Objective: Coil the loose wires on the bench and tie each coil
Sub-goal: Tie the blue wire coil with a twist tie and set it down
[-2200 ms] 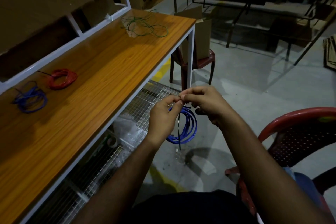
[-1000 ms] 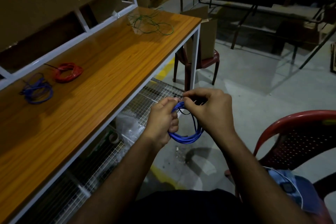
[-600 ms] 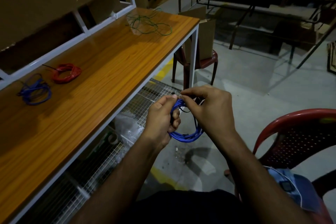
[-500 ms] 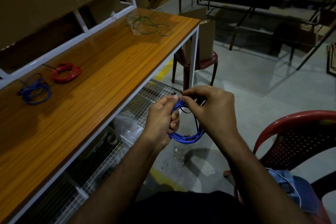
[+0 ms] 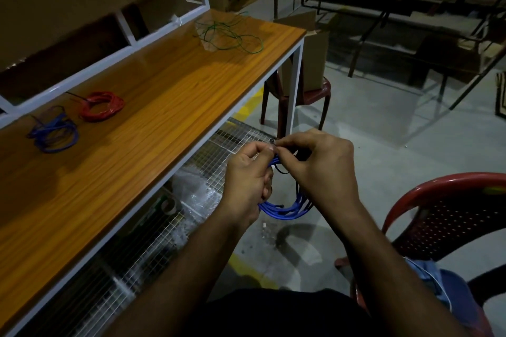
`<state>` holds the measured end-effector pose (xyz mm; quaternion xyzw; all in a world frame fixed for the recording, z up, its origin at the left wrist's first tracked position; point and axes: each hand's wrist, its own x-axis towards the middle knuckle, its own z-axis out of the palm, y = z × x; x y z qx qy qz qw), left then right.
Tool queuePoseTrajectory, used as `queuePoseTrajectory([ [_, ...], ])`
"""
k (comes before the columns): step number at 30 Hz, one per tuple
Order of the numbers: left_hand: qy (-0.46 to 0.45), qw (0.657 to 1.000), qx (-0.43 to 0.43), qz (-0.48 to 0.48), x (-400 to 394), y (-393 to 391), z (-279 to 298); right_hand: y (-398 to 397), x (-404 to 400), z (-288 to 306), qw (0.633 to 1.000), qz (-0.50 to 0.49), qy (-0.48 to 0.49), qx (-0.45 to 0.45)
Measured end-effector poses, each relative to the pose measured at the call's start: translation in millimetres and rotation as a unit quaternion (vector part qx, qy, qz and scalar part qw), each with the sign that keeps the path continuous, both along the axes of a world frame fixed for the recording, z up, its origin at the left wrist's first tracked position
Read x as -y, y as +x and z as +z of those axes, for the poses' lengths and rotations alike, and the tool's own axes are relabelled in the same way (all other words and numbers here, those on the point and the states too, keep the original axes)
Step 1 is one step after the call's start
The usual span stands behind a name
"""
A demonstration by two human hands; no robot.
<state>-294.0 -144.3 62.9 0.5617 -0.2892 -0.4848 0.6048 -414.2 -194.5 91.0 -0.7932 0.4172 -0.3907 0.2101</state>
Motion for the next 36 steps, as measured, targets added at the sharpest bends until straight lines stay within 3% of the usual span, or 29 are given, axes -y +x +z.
queuePoseTrajectory([
  [13, 0.028, 0.998, 0.052, 0.025, 4, -14, -6, -5, -1, -1, 1.0, -0.016, 0.019, -0.019],
  [36, -0.001, 0.984, 0.175, 0.01, -4, -24, -6, -9, -1, -1, 0.999, -0.03, 0.034, -0.012],
])
